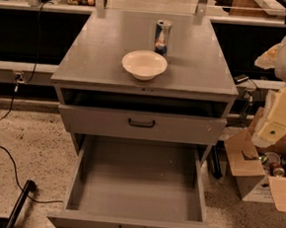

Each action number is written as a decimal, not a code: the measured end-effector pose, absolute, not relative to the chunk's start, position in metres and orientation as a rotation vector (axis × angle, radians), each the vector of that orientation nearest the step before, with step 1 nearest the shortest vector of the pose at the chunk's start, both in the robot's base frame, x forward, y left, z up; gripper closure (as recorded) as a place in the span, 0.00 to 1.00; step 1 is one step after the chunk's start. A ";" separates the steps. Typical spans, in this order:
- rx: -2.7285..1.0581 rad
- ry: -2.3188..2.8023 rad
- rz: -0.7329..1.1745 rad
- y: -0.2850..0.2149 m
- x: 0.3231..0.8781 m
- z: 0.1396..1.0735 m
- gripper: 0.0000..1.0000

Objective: Place redbull can into middle drawer

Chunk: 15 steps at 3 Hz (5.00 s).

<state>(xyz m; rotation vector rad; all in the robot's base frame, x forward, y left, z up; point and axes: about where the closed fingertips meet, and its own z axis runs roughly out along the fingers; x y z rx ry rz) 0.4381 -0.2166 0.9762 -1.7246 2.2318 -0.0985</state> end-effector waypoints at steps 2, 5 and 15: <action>-1.677 2.109 -0.083 -0.218 0.456 0.976 0.00; -1.488 1.487 0.219 -0.153 0.644 1.017 0.00; -0.828 1.643 0.616 -0.036 0.831 0.931 0.42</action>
Offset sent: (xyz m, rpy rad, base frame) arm 0.0767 0.0017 0.0225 0.2338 -0.3963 0.0949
